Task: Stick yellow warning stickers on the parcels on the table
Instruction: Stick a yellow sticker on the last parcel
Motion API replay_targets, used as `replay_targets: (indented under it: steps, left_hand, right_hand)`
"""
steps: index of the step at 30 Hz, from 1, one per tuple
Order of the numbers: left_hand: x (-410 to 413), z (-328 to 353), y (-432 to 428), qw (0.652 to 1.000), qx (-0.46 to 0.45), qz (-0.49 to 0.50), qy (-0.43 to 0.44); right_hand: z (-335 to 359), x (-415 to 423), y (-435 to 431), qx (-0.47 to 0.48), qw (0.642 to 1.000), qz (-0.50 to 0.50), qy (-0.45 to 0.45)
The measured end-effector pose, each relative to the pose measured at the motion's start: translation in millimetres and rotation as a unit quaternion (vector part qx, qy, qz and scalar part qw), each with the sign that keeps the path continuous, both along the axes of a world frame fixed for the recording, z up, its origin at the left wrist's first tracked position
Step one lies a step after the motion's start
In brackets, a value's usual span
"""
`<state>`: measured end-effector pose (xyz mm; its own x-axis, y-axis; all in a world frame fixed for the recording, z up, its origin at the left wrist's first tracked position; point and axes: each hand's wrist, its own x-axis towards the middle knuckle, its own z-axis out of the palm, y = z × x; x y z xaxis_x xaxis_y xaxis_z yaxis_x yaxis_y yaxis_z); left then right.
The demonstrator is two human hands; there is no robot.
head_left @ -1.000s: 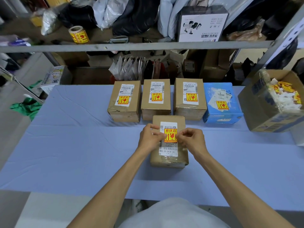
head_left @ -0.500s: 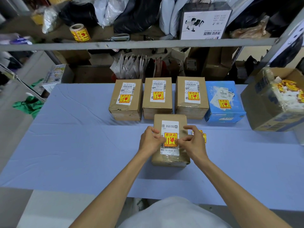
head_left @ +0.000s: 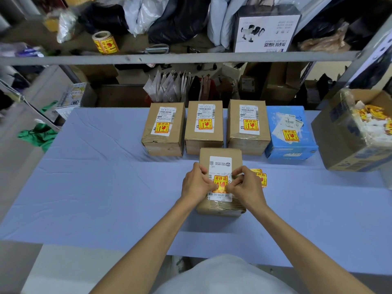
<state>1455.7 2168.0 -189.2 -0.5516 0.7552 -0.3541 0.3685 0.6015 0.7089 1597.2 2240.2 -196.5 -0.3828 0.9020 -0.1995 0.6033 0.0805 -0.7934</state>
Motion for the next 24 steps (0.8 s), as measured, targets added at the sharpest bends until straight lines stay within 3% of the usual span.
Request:
replay_targets:
  steps: [8, 11, 13, 17, 24]
  left_hand:
    - [4, 0, -1, 0.993, 0.031, -0.058, 0.095]
    - [2, -4, -3, 0.995, 0.047, -0.046, 0.072]
    - [4, -7, -6, 0.994, 0.06, -0.06, 0.072]
    - [6, -11, -10, 0.991, 0.069, -0.067, 0.088]
    - [-3, -9, -10, 0.997, 0.05, 0.004, 0.06]
  right_hand:
    - [-1, 4, 1, 0.009, 1.0, 0.019, -0.024]
    - [-3, 10, 6, 0.017, 0.999, 0.018, -0.024]
    - [-4, 10, 6, 0.034, 0.998, 0.057, 0.0]
    - [-6, 5, 2, 0.09, 0.983, 0.145, -0.061]
    - [-11, 10, 2, 0.099, 0.991, 0.068, -0.057]
